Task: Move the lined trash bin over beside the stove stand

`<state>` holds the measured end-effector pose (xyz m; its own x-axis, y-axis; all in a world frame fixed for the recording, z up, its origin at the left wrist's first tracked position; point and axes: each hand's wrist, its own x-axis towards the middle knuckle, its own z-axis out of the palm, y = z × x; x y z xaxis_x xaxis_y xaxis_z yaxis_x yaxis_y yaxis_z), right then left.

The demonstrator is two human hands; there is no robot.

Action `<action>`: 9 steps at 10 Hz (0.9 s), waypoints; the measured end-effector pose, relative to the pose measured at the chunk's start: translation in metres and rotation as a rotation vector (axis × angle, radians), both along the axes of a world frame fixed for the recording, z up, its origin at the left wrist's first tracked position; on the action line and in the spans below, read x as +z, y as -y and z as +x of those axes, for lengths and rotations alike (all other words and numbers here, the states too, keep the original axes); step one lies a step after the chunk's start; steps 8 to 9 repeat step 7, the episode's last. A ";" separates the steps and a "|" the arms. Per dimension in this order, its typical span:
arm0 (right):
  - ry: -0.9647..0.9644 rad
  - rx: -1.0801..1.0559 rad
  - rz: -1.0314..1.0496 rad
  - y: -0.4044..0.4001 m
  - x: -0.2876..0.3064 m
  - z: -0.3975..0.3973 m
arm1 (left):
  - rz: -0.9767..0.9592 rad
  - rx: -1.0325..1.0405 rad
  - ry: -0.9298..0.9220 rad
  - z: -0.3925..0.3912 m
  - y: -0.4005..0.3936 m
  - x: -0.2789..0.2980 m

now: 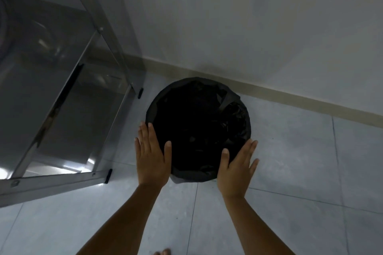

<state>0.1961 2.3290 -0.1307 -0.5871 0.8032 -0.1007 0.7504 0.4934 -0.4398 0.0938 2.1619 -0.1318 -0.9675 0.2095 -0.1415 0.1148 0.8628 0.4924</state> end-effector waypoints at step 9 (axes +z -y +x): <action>0.348 0.299 -0.205 -0.069 0.067 -0.039 | -0.230 -0.062 0.224 -0.049 -0.017 0.069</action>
